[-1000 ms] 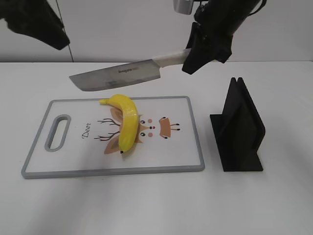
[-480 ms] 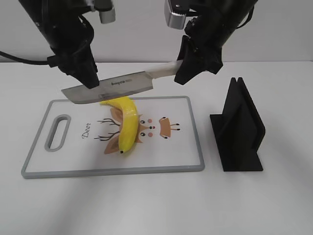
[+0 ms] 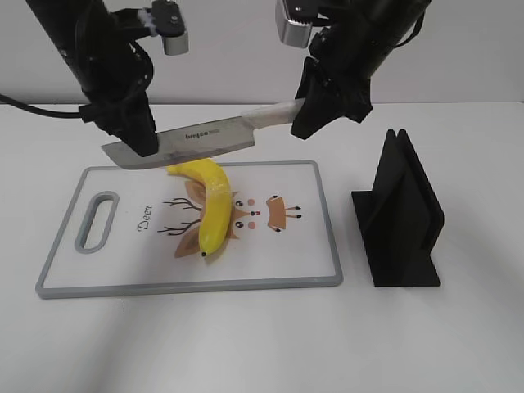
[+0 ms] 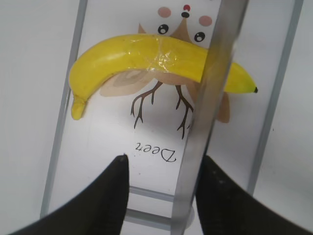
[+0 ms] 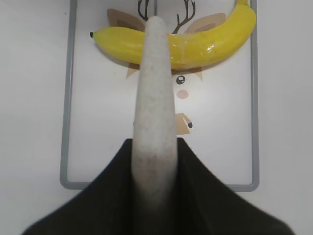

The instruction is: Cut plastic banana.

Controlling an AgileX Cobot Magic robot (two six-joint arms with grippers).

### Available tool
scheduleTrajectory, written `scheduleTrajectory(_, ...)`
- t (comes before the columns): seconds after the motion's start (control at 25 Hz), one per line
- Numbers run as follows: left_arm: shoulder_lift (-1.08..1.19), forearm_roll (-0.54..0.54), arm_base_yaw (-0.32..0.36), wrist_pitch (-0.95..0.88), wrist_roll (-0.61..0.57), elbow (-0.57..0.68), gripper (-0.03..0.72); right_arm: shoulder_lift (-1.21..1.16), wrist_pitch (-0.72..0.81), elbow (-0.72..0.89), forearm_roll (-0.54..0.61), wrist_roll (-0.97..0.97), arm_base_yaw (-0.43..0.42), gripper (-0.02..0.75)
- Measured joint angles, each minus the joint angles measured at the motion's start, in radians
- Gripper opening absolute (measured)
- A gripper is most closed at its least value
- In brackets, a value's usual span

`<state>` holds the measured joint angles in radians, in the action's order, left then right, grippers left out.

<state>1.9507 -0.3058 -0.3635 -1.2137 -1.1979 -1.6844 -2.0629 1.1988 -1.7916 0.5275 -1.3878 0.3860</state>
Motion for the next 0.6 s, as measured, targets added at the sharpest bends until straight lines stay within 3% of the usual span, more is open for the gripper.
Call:
scheduleTrajectory(0.28,0.036,0.003,0.001,0.0,0.0,0.0,0.392,0.0,-0.016,0.0,0.031,-0.007,-0.001,0.17)
scheduleTrajectory(0.36,0.036,0.003,0.001,0.0,0.0,0.0,0.305,0.0,-0.016,0.0,0.033,-0.008,-0.002,0.17)
scheduleTrajectory(0.48,0.036,0.002,0.001,-0.004,0.0,0.0,0.088,0.0,-0.025,0.0,0.033,-0.008,-0.004,0.17)
scheduleTrajectory(0.6,0.036,0.001,0.001,-0.006,-0.007,0.0,0.015,0.0,-0.026,0.0,0.038,-0.008,-0.012,0.17)
